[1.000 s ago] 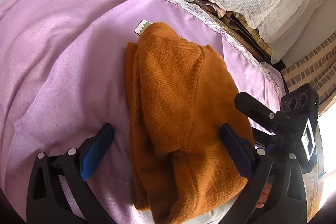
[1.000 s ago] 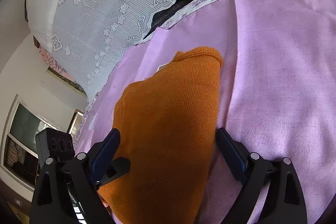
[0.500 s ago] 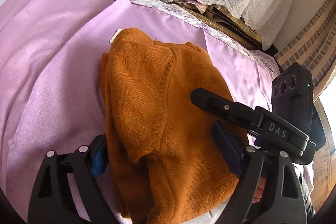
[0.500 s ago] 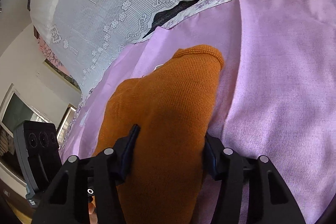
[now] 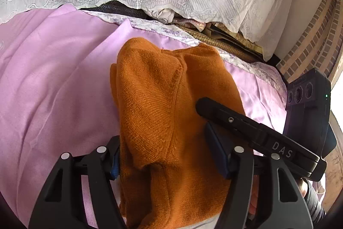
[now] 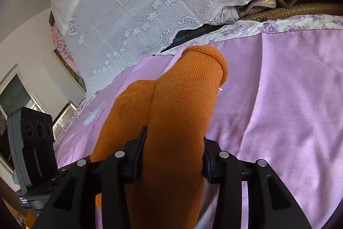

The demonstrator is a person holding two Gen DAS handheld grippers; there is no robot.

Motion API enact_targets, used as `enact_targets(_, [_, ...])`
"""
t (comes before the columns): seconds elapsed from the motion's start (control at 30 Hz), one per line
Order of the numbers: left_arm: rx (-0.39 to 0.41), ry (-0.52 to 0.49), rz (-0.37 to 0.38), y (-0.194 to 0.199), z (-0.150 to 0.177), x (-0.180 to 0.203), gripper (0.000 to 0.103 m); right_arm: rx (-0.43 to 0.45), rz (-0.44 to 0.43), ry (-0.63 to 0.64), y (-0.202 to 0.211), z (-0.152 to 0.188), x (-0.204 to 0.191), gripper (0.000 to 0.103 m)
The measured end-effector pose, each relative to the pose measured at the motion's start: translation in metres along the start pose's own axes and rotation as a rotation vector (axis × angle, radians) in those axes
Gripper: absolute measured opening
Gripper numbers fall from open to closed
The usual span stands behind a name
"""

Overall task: Fold small clothes
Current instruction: 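Lift the cardigan with the right gripper and carry it beside the clothes stack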

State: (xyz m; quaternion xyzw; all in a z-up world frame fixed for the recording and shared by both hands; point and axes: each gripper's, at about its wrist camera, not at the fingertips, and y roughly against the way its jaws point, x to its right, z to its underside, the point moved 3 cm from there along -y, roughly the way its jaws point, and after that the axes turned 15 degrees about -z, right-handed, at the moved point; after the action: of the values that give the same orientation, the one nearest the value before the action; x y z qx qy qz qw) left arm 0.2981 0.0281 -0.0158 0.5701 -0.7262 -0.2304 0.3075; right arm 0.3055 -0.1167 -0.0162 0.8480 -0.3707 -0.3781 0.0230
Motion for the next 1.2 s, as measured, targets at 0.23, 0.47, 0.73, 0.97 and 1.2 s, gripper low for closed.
enact_targets(0.23, [0.046,0.052,-0.017,0.055,0.002,-0.026,0.064,0.01,-0.075,0.047,0.005,0.005,-0.058,0.043])
enact_targets(0.47, [0.143,0.035,-0.189,0.143,0.013,-0.09,0.063,-0.058,-0.238,0.106,-0.035,0.023,-0.148,0.043])
enact_targets(0.73, [0.199,0.188,-0.323,0.208,0.027,-0.209,0.063,-0.187,-0.399,0.132,-0.127,0.043,-0.248,0.043])
enact_targets(0.97, [0.194,0.341,-0.438,0.23,0.053,-0.307,0.063,-0.342,-0.489,0.118,-0.219,0.082,-0.306,0.043])
enact_targets(1.2, [0.098,0.468,-0.462,0.204,0.074,-0.369,0.063,-0.444,-0.474,0.093,-0.282,0.119,-0.313,0.043])
